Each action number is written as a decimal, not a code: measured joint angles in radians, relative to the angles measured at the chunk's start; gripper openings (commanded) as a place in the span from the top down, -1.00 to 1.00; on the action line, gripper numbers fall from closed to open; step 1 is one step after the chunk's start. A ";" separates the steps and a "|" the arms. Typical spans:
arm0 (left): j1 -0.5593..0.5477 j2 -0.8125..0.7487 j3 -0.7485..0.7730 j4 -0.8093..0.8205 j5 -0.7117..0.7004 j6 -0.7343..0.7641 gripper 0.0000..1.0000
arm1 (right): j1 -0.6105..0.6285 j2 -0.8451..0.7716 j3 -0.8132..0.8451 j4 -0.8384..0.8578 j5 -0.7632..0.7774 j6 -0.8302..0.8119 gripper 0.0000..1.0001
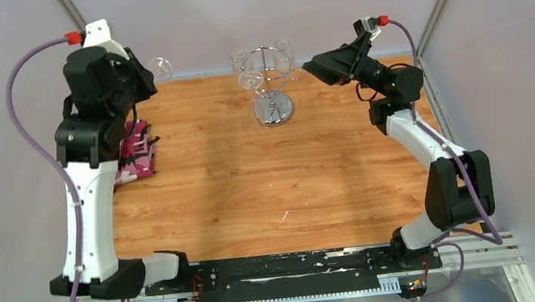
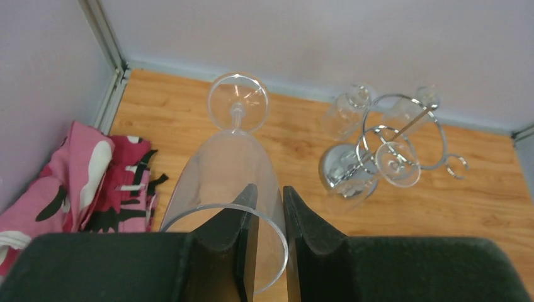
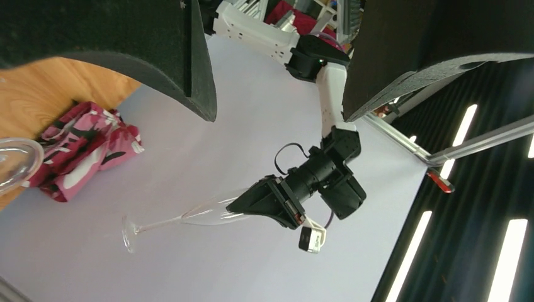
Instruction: Take the wine glass off the wine glass rack
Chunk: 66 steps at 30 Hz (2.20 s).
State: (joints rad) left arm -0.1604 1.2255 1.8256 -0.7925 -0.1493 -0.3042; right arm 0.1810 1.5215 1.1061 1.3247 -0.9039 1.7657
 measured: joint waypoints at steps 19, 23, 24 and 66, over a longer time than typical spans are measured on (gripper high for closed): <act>0.000 0.603 0.327 -0.377 0.116 0.197 1.00 | -0.092 -0.077 0.000 -0.485 -0.106 -0.325 -0.53; 0.014 0.722 0.409 -0.388 0.121 0.199 1.00 | -0.092 -0.063 0.000 -0.511 -0.116 -0.345 -0.53; 0.022 0.747 0.429 -0.387 0.123 0.198 1.00 | -0.093 -0.059 0.000 -0.515 -0.118 -0.348 -0.53; 0.154 0.967 0.519 -0.388 0.183 0.174 0.67 | -0.108 0.018 0.031 -0.569 -0.121 -0.401 -0.54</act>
State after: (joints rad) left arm -0.0059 2.1929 2.3447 -1.1805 0.0338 -0.1307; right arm 0.0734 1.5394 1.1370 0.7559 -1.0248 1.3643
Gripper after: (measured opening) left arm 0.229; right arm 0.765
